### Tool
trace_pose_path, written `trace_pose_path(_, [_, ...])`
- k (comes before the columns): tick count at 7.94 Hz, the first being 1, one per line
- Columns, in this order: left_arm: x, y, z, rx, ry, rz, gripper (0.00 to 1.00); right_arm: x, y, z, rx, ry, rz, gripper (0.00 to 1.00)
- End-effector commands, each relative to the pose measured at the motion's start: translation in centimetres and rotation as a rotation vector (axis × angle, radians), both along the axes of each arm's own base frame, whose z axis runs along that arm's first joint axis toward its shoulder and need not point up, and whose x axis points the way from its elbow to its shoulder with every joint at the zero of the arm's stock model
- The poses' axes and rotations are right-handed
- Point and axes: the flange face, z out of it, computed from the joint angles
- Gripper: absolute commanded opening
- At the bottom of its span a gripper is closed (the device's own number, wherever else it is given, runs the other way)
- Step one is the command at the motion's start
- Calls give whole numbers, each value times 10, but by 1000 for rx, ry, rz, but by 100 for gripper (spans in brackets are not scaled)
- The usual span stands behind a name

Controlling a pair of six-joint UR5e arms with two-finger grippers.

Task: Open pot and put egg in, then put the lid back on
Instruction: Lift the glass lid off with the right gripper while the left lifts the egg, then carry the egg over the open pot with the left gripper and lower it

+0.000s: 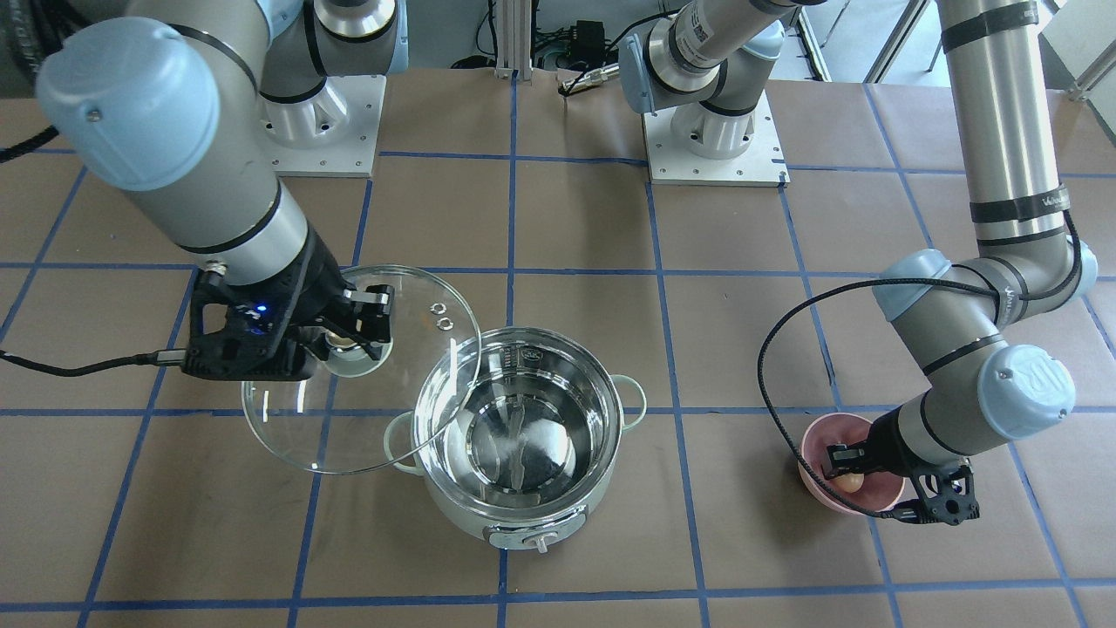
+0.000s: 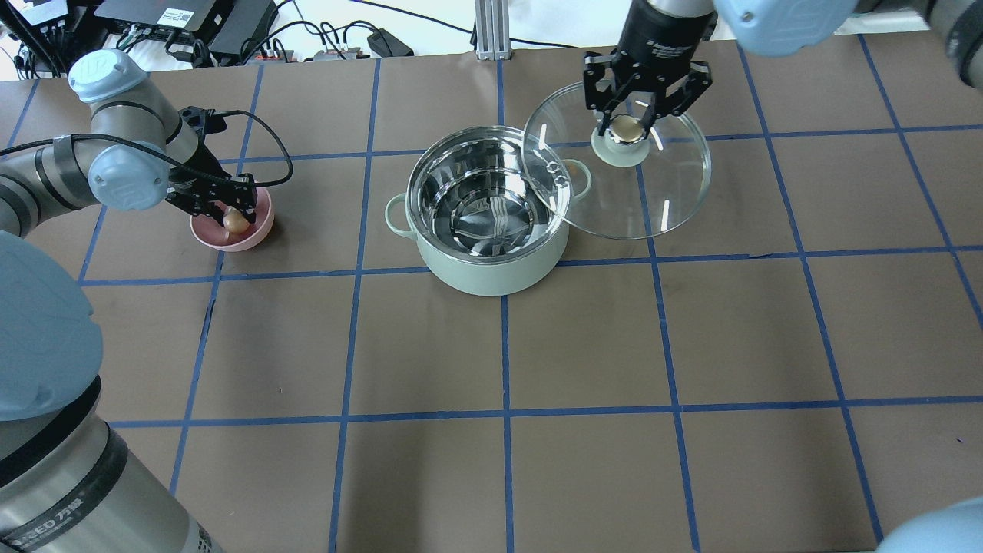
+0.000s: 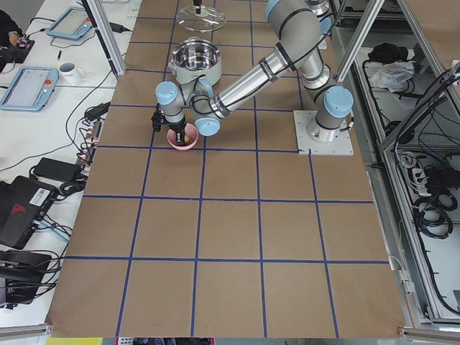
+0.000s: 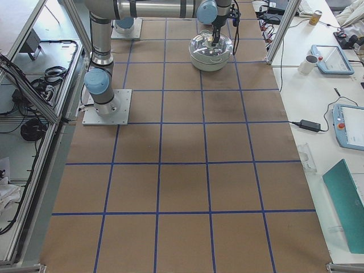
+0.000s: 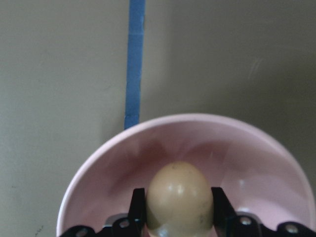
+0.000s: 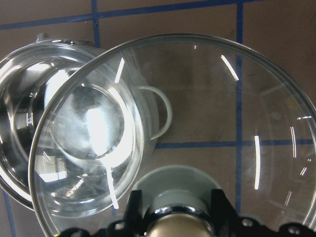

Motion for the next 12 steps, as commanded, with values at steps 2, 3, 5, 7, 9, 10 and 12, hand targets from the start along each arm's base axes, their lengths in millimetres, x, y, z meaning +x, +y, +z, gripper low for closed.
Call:
trace_pose_path(2, [-29, 18, 95, -60, -24, 18, 11, -141, 7, 26, 30, 61, 63, 0])
trace_pose_path(3, [-59, 25, 124, -73, -27, 63, 11, -157, 6, 22, 39, 78, 57, 0])
trace_pose_path(5, [-169, 43, 169, -141, -2, 80, 12, -162, 8, 15, 55, 114, 59, 0])
trace_pose_path(7, [-243, 53, 184, -160, 67, 163, 11, -163, 9, 9, 67, 110, 56, 0])
trace_pose_path(9, [-308, 65, 174, -166, 88, 214, 8, -163, 10, 6, 73, 110, 58, 0])
trace_pose_path(10, [-342, 65, 151, -165, 94, 220, 8, -163, 10, 6, 72, 109, 58, 0])
trace_pose_path(12, [-396, 68, 108, -172, 92, 177, 6, -163, 10, 6, 70, 112, 63, 0])
